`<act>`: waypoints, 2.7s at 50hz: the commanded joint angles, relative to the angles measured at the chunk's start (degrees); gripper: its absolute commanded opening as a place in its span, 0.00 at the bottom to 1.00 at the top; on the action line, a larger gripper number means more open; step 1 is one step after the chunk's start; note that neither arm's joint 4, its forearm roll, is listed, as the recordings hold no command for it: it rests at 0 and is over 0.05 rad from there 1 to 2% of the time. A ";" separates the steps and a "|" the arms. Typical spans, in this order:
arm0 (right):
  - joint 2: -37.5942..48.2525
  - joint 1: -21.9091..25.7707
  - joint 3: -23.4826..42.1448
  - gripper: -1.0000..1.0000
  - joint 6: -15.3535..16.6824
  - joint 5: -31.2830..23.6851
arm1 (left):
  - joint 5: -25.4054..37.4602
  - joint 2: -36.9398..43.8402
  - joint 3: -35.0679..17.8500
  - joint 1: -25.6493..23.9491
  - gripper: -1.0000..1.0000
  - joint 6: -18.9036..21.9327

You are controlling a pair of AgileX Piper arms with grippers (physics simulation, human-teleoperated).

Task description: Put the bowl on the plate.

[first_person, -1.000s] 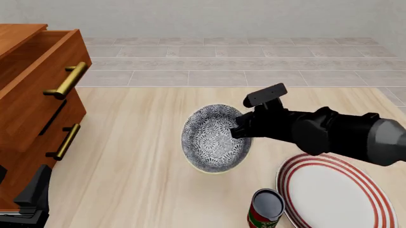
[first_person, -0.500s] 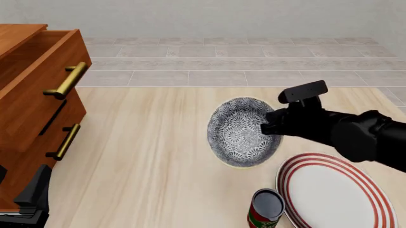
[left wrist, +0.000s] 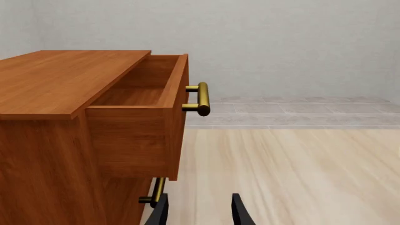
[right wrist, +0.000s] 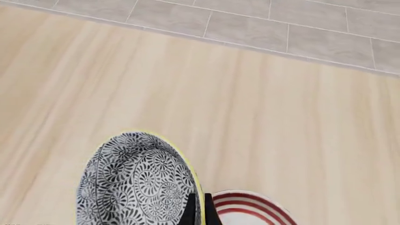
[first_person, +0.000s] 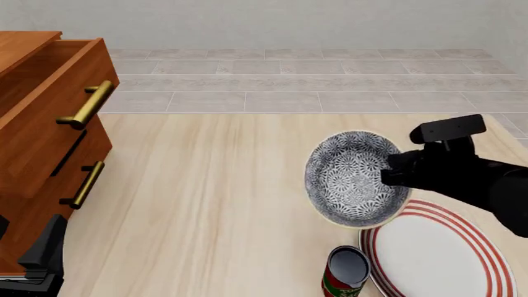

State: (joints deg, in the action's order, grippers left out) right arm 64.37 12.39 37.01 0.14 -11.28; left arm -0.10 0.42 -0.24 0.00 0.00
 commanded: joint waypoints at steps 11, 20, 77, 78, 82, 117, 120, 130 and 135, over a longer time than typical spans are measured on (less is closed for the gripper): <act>-9.39 -5.44 -2.25 0.00 1.89 -7.39 | 0.00 0.00 0.00 0.00 1.00 0.00; -16.12 -8.83 -3.31 0.00 3.14 -13.00 | 0.00 0.00 0.00 0.00 1.00 0.00; -28.78 -20.75 -18.78 0.00 2.08 -15.60 | 0.00 0.00 0.00 0.00 1.00 0.00; -28.62 -20.92 -18.93 0.00 2.24 -15.33 | 0.00 0.00 0.00 0.00 1.00 0.00; -28.58 -21.42 -19.62 0.00 2.24 -14.74 | 0.00 0.00 0.00 0.00 1.00 0.00; -22.09 -24.95 -23.98 0.00 3.09 -5.50 | 0.00 0.00 0.00 0.00 1.00 0.00; -22.02 -24.92 -23.87 0.00 3.20 -5.54 | 0.00 0.00 0.00 0.00 1.00 0.00; -21.48 -25.47 -23.52 0.00 3.55 -5.18 | 0.00 0.00 0.00 0.00 1.00 0.00; -21.59 -25.56 -23.49 1.00 3.73 -5.34 | 0.00 0.00 0.00 0.00 1.00 0.00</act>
State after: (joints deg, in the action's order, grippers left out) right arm 42.50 -12.85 13.51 3.61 -16.90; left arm -0.10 0.42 -0.24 0.00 0.00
